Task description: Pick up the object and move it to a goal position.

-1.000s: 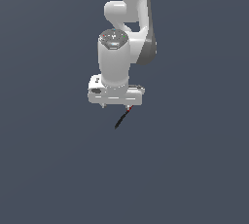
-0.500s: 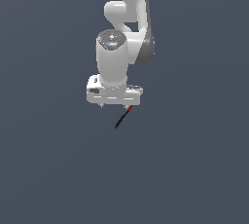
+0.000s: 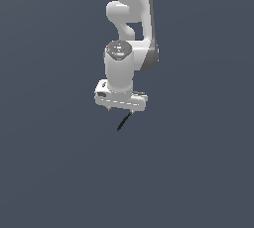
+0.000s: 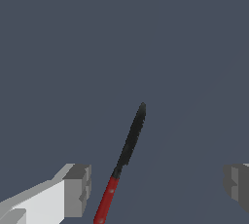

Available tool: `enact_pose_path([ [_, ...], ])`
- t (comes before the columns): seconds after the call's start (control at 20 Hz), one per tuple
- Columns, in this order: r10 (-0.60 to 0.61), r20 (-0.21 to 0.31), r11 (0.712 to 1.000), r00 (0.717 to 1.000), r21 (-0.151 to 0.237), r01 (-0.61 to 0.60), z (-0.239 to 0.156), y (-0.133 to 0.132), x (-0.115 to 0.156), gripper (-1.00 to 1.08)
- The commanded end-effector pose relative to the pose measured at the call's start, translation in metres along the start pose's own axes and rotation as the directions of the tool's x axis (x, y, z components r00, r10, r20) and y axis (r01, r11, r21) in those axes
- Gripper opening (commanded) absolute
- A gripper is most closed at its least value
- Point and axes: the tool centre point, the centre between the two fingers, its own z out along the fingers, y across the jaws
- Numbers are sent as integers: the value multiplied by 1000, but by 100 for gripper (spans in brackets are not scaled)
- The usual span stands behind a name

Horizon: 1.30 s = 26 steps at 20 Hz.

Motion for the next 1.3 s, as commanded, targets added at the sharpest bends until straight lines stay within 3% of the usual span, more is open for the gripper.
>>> enact_pose_path([
  [0.0,51,2,999,999,6,-51,13,-5,-7,100],
  [0.65,318,11,948,948,20,-318,72,-22,-50,100],
  [0.95,366,12,930,930,19,-366,82,-24,-59,100],
  [1.25,368,13,930,930,19,-368,84,-24,-59,100],
])
